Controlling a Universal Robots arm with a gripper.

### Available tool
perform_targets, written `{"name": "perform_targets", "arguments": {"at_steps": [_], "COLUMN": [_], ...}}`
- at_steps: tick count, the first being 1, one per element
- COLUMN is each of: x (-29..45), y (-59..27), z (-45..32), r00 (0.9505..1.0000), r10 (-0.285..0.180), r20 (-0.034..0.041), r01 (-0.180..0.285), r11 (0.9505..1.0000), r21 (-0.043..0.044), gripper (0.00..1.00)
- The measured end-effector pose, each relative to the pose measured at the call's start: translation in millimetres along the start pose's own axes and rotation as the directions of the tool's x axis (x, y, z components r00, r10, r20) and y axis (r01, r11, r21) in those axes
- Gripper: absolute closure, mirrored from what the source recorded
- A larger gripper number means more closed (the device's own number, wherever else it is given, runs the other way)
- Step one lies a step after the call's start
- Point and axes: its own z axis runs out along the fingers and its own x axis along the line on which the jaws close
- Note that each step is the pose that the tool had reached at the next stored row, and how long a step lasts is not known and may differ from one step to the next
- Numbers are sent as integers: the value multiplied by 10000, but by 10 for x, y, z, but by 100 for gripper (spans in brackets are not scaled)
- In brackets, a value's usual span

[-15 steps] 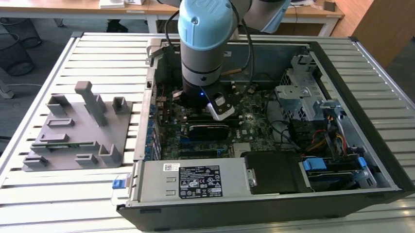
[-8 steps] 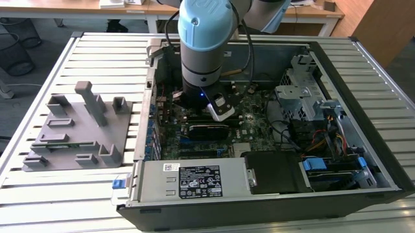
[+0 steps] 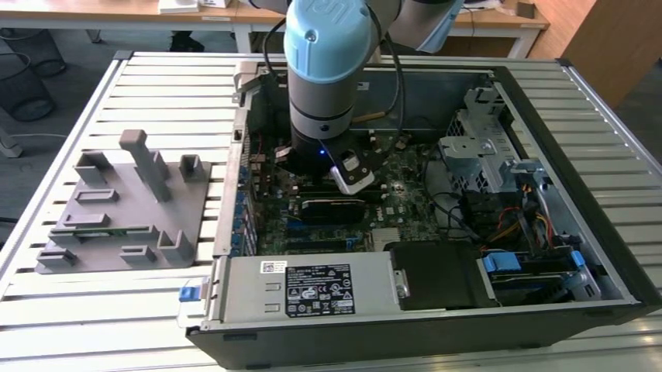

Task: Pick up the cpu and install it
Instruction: 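Install the second cpu locking lever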

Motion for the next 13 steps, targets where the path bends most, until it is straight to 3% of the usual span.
{"name": "perform_targets", "arguments": {"at_steps": [9, 13], "x": [-1, -1], "y": [24, 26], "z": [-95, -104], "r00": [10000, 10000], "r10": [-1, -2], "r20": [3, 4], "r01": [1, 2], "r11": [10000, 10000], "r21": [-3, -6], "gripper": [89, 89]}}
